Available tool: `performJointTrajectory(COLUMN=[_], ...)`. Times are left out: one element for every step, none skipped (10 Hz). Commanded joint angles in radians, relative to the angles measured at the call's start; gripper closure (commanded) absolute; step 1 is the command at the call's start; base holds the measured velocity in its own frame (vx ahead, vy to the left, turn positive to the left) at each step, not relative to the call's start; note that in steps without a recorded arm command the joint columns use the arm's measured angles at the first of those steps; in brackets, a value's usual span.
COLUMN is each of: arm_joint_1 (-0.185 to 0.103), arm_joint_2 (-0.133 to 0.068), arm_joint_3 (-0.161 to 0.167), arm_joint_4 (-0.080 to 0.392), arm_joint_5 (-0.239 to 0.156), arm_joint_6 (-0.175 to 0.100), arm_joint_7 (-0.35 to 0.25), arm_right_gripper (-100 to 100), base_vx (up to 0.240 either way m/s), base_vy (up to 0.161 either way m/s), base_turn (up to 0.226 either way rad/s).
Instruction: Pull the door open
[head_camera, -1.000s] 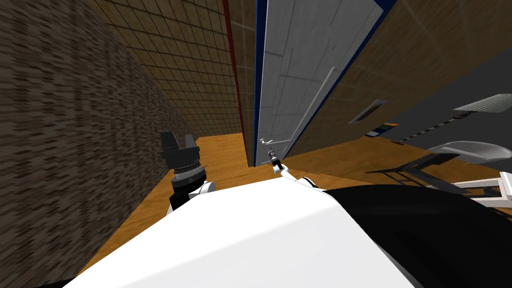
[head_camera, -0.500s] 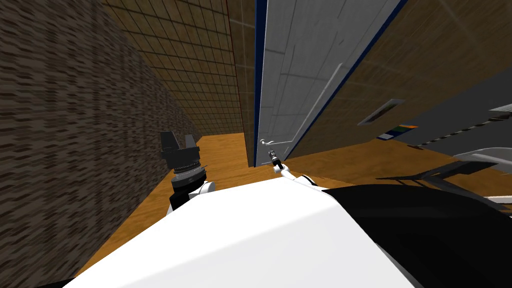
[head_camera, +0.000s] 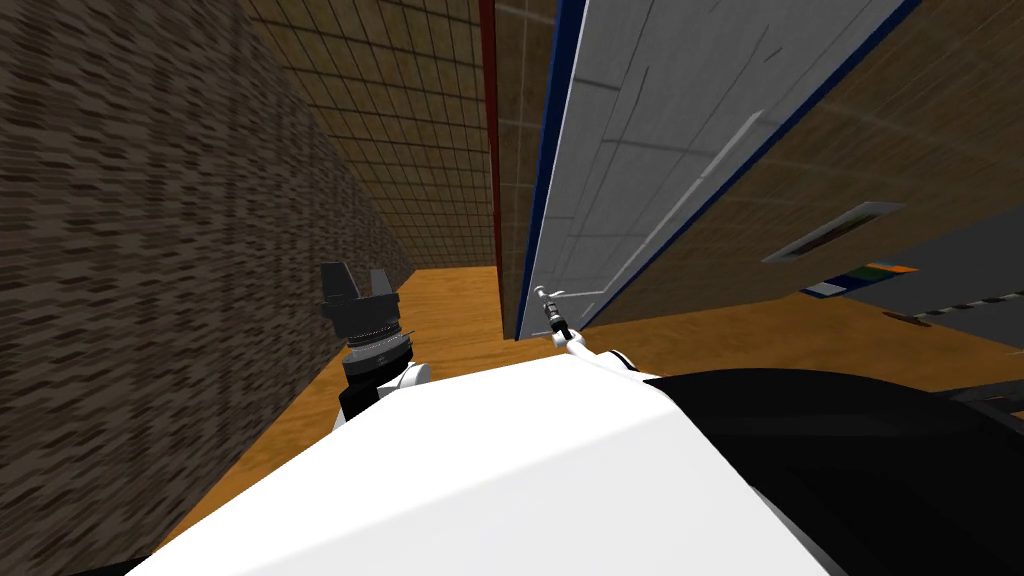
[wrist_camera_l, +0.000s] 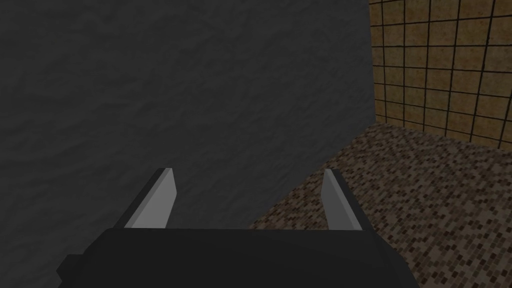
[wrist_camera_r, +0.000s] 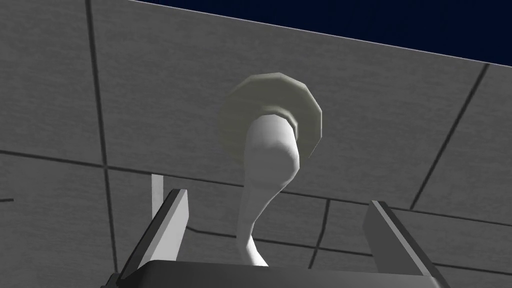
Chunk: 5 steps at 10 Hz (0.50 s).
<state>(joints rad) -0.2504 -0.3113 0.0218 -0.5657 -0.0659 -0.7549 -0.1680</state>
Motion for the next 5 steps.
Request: performJointTrajectory(arm_joint_1=[0.015, 0.017, 0.018, 0.018, 0.025], arm_joint_2=[-0.011, -0.017, -0.022, -0.022, -0.022], arm_joint_3=[-0.028, -0.052, -0.070, -0.070, -0.066], arm_joint_4=[-0.014, -0.002, 0.007, 0.007, -0.010], arm_joint_5=[0.018, 0.033, 0.045, 0.045, 0.042], arm_joint_6=[0.002, -0.007, -0.013, -0.013, -0.001], arm_joint_7=[-0.018, -0.030, -0.040, -0.040, -0.039], arm_right_gripper=[-100, -100, -100, -100, -100], base_vx=[0.150, 0.138, 0.153, 0.114, 0.040], base_vy=[0.039, -0.011, -0.073, -0.062, -0.021], base_turn=[0.142, 0.134, 0.098, 0.025, 0.002])
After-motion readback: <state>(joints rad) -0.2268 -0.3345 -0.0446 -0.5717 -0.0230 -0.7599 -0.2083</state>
